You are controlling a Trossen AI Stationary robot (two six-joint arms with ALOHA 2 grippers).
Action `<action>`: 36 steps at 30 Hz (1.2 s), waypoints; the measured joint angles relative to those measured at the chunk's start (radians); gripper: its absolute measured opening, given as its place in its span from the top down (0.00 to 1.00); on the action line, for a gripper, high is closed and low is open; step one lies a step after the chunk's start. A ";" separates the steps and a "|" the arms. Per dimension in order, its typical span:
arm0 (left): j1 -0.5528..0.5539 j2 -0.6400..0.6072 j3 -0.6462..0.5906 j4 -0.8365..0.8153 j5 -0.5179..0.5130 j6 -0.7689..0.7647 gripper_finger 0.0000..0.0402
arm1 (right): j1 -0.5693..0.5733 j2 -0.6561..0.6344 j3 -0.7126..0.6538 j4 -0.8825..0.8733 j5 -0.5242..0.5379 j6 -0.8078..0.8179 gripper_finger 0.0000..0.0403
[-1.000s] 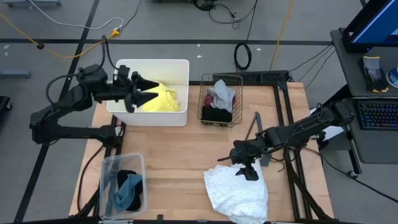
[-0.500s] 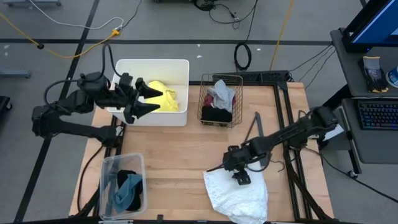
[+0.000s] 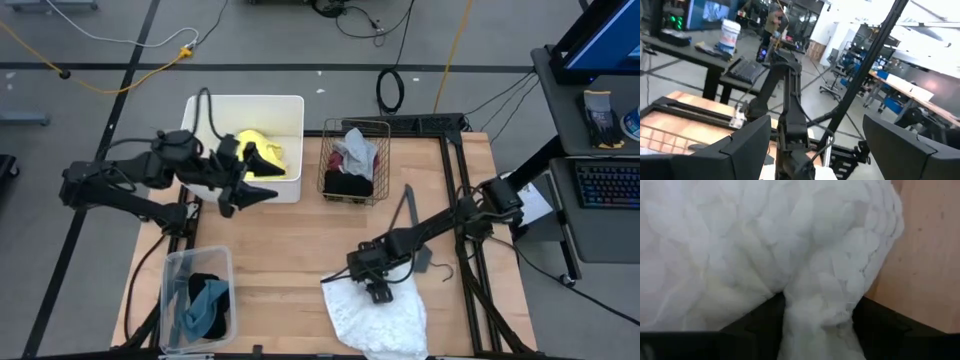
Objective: Pick & Place Cloths
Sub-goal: Put the white sweater into the white bin
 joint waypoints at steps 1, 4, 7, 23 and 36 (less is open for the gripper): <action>-0.006 0.010 0.000 0.003 0.000 -0.004 0.21 | 0.001 0.000 0.000 0.001 0.018 0.000 0.50; -0.022 0.038 0.000 0.015 0.000 -0.008 0.22 | 0.001 -0.007 -0.001 0.006 0.080 0.007 0.61; -0.030 0.056 0.000 0.013 0.001 -0.010 0.22 | -0.002 -0.030 -0.002 0.007 0.170 0.013 0.73; -0.036 0.062 0.000 0.014 0.001 -0.022 0.23 | -0.001 -0.299 -0.008 -0.104 0.245 0.061 0.98; -0.036 0.062 0.000 0.013 0.011 -0.132 0.23 | 0.006 -0.621 -0.007 -0.058 0.210 0.213 0.98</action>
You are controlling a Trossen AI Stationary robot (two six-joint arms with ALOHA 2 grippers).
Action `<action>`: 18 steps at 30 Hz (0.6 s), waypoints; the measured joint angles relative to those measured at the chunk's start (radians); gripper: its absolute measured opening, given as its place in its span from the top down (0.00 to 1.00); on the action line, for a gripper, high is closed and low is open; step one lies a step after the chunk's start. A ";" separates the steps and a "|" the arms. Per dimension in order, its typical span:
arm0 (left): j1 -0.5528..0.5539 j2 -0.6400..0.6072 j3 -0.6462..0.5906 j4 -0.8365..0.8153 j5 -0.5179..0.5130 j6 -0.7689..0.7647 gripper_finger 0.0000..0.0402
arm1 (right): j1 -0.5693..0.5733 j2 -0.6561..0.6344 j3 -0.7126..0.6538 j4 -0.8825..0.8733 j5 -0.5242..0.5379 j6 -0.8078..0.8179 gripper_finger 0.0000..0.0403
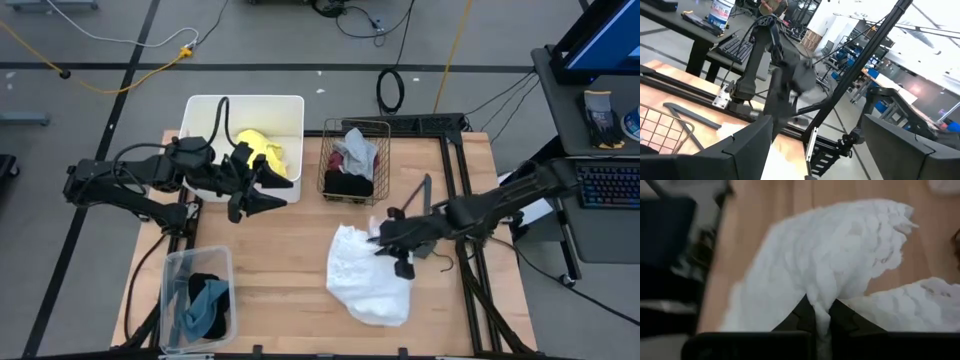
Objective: Pick & Place Cloths
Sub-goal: Put the white sweater into the white bin
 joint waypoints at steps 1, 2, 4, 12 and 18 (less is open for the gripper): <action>0.000 0.000 0.000 -0.001 0.000 -0.007 0.23 | 0.000 -0.028 0.000 0.016 0.000 0.012 0.98; 0.000 0.000 0.000 -0.002 0.000 -0.012 0.23 | 0.000 -0.053 0.000 0.037 0.000 0.022 0.98; -0.004 0.000 0.000 -0.004 0.000 -0.017 0.23 | 0.000 -0.099 0.000 0.082 0.000 0.038 0.98; -0.049 0.044 0.001 -0.001 0.000 -0.024 0.23 | -0.001 -0.216 0.002 0.340 0.004 0.056 0.98; -0.079 0.100 0.001 0.002 0.002 -0.040 0.23 | -0.016 -0.238 0.013 0.495 0.005 -0.008 0.98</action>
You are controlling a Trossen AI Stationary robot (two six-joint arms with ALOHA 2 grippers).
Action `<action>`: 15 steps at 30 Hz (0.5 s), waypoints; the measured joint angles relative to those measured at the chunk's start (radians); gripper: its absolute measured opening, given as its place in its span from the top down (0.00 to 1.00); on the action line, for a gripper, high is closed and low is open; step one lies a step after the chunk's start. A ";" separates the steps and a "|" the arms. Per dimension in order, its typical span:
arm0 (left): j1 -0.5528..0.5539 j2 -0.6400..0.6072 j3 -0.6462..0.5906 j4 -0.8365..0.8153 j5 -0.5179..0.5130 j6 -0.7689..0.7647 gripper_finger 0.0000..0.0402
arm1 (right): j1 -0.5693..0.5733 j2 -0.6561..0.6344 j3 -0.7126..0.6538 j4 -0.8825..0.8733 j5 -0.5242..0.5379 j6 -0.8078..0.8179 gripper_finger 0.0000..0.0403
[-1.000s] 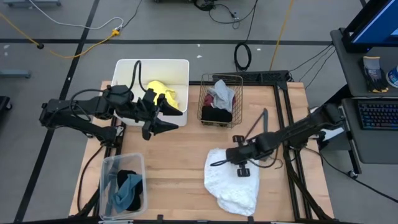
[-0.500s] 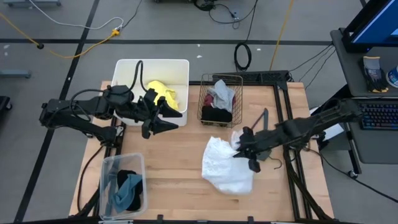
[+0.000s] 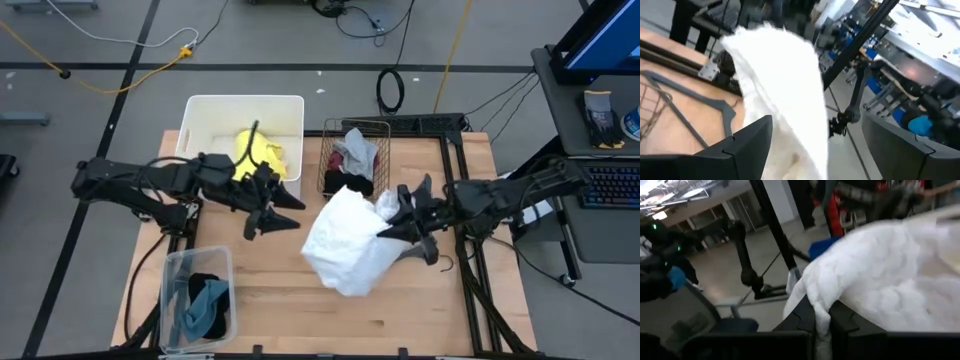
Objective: Pick & Place Cloths
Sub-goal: Put the white sweater into the white bin
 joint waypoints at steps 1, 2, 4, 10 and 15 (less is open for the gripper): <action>-0.006 0.007 0.000 0.000 0.001 0.000 0.23 | -0.004 0.000 0.011 0.003 0.006 -0.014 0.98; -0.012 0.015 0.000 0.003 0.003 -0.002 0.23 | -0.005 0.003 0.024 0.006 0.021 -0.030 0.98; -0.020 0.033 0.000 0.050 0.018 -0.024 0.23 | -0.006 0.010 0.053 0.009 0.051 -0.071 0.98; -0.052 0.103 0.000 0.231 0.058 -0.071 0.23 | -0.012 0.069 0.145 0.021 0.057 -0.163 0.98; -0.058 0.157 0.000 0.291 0.024 -0.099 0.23 | -0.012 0.149 0.207 0.021 0.053 -0.204 0.98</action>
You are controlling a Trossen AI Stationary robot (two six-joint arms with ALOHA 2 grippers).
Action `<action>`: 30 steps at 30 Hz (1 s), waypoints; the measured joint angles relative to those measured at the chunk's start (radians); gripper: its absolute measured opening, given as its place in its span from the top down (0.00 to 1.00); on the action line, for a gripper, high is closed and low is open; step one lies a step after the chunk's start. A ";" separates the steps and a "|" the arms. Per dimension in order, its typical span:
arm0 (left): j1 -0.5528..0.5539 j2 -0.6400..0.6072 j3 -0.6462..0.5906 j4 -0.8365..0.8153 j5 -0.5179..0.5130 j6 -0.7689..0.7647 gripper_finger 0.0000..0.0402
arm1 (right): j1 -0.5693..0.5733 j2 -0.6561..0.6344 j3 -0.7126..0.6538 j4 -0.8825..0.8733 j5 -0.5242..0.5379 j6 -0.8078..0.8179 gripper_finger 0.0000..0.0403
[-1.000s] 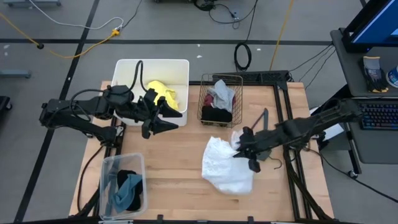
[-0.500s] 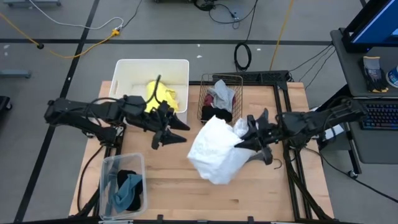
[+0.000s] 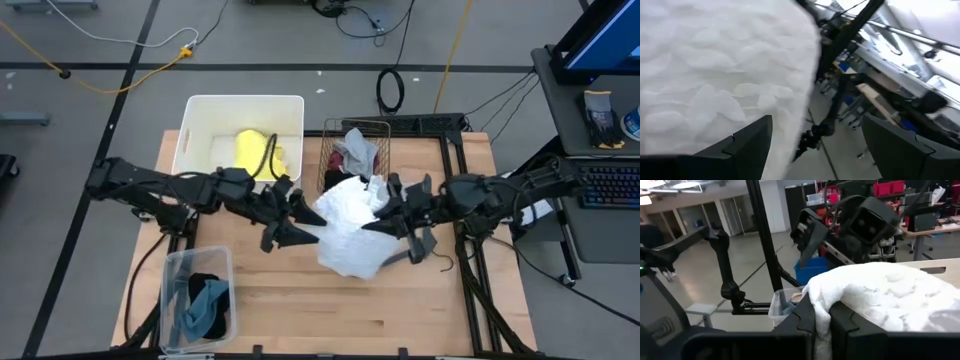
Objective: Pick & Place Cloths
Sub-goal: Put the white sweater into the white bin
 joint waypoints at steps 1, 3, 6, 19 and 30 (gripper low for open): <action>0.000 0.013 0.000 0.000 -0.010 0.000 0.23 | 0.000 0.018 0.011 -0.001 0.000 -0.001 0.98; 0.002 0.035 0.000 0.013 -0.030 0.008 0.23 | -0.001 0.050 0.032 0.003 -0.002 -0.019 0.98; 0.002 0.077 0.000 0.088 -0.034 0.011 0.23 | -0.005 0.105 0.071 0.001 -0.003 -0.048 0.98; -0.016 0.176 0.000 0.279 0.021 0.005 0.23 | -0.092 0.277 0.194 0.023 -0.124 -0.041 0.98; -0.033 0.174 0.000 0.179 0.017 -0.003 0.45 | -0.122 0.312 0.194 0.208 -0.168 -0.050 0.98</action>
